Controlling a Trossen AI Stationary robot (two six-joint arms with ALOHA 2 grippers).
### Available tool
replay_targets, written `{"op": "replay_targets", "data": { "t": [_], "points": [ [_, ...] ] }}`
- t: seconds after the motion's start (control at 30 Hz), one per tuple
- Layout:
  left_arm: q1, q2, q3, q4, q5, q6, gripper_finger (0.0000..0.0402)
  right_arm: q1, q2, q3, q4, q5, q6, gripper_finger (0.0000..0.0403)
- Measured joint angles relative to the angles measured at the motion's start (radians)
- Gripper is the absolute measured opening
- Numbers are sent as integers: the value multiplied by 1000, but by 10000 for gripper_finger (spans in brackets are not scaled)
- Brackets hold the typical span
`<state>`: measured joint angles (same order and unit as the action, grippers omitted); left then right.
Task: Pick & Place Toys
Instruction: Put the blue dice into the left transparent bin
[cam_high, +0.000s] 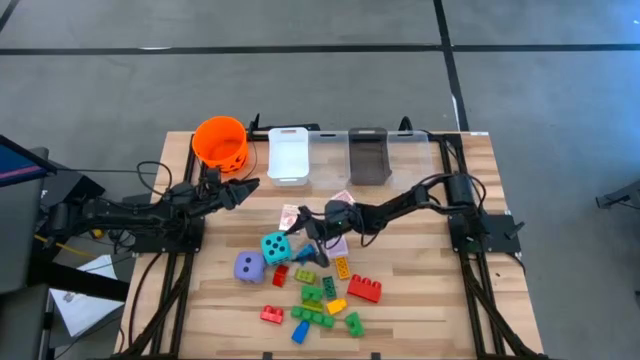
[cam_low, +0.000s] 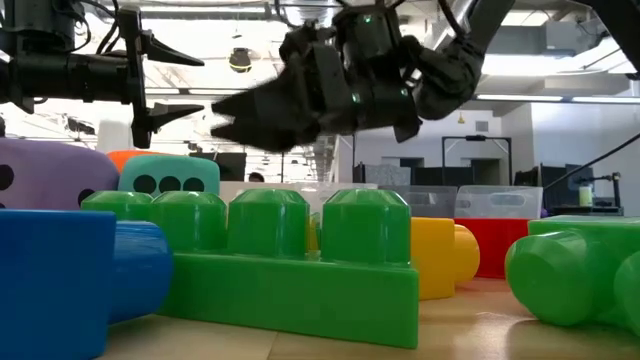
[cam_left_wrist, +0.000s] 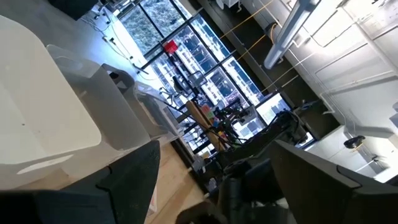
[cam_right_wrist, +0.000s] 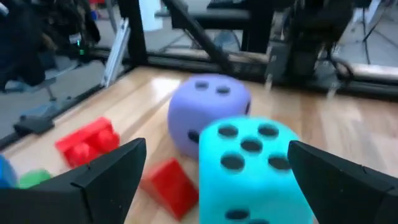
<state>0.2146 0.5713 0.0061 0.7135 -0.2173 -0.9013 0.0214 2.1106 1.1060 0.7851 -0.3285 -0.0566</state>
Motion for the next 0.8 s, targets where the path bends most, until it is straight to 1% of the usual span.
{"op": "replay_targets", "data": {
  "t": [0.8],
  "points": [
    [0,0,0,0,3,0,298,-3,7,1,-7,41,-102,386]
  ]
}}
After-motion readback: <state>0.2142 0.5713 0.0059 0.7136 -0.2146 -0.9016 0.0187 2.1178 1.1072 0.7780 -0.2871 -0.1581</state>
